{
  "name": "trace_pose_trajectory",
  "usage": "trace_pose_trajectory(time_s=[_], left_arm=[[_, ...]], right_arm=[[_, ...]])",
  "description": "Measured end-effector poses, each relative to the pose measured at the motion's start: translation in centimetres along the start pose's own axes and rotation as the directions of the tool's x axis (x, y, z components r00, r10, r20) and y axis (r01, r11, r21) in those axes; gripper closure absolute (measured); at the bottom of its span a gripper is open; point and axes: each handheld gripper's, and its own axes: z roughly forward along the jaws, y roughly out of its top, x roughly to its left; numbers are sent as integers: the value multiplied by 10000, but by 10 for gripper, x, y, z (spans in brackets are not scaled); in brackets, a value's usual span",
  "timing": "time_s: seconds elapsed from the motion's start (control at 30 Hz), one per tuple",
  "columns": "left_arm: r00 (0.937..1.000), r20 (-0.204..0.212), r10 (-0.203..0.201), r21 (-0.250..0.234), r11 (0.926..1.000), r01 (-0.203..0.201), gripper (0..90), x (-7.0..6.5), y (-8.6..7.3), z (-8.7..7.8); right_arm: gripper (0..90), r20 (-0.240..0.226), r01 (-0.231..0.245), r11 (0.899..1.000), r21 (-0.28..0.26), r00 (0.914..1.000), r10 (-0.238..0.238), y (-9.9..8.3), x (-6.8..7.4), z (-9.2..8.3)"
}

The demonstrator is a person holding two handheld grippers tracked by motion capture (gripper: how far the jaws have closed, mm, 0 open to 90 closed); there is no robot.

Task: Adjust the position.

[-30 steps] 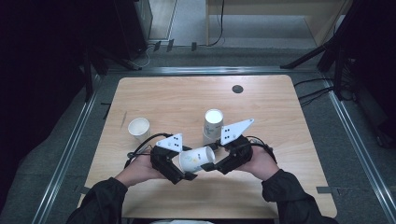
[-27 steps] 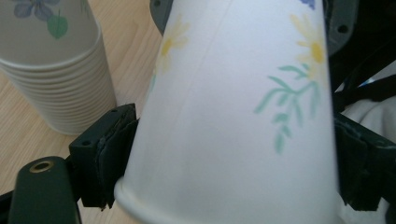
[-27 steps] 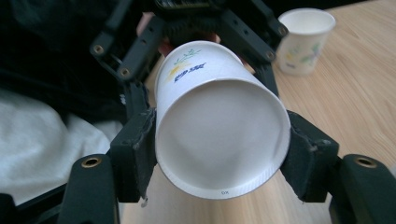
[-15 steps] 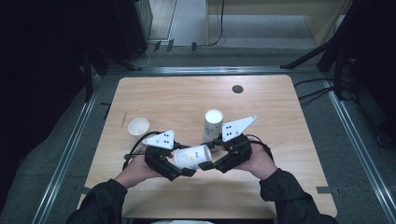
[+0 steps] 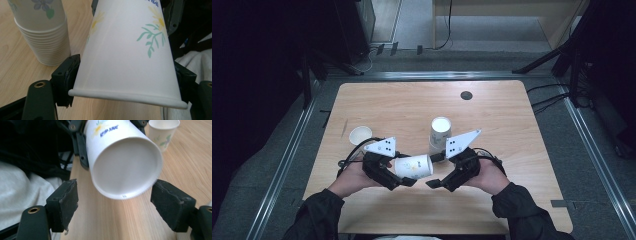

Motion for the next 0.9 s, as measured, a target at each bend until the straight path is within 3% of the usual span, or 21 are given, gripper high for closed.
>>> trace_pose_trajectory(time_s=[0.2,0.4,0.5,0.67,0.9], left_arm=[[9995,-29,317,1122,9932,-311,244,5,2,9],[9992,298,261,2231,9743,-321,242,8,6,28],[9991,335,267,2583,9654,-345,242,9,9,34],[9987,451,222,2889,9567,-343,243,10,12,42],[9966,569,591,3792,9222,-763,243,7,10,55]], right_arm=[[235,421,65,9983,577,9991,-90,-10,0,1],[240,765,82,9937,1116,9969,-168,-18,2,7],[244,864,7,9913,1318,9962,-122,-22,2,10],[254,872,8,9879,1548,9961,-145,-26,1,15],[273,722,222,9798,1988,9967,-373,-30,1,23]])
